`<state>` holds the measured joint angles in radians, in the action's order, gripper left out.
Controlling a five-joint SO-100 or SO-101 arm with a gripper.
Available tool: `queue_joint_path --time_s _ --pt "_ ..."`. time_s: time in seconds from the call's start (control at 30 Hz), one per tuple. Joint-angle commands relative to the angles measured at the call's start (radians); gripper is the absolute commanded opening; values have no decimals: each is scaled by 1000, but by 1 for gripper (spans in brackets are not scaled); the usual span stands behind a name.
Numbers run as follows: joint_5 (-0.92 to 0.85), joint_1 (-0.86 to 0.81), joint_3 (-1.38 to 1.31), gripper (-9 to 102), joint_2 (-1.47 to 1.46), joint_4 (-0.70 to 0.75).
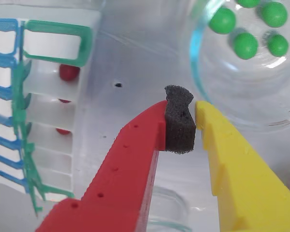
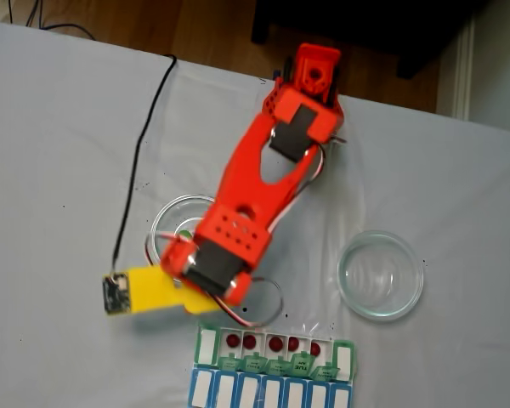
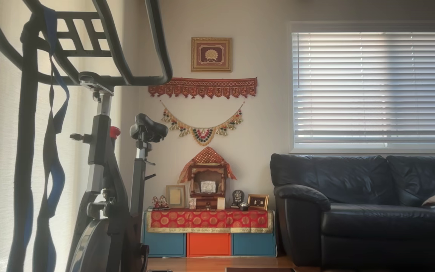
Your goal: Sort medicines into box.
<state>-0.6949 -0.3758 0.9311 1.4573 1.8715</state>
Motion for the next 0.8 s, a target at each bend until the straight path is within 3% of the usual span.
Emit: queue_joint_path --time_s 0.0,0.2,0.5,0.77 --pt "-87 -43 49 2 160 35" --pt "-72 -107 63 1 132 35" --pt "-190 -86 212 3 339 9" --pt "-330 -126 164 2 295 35"
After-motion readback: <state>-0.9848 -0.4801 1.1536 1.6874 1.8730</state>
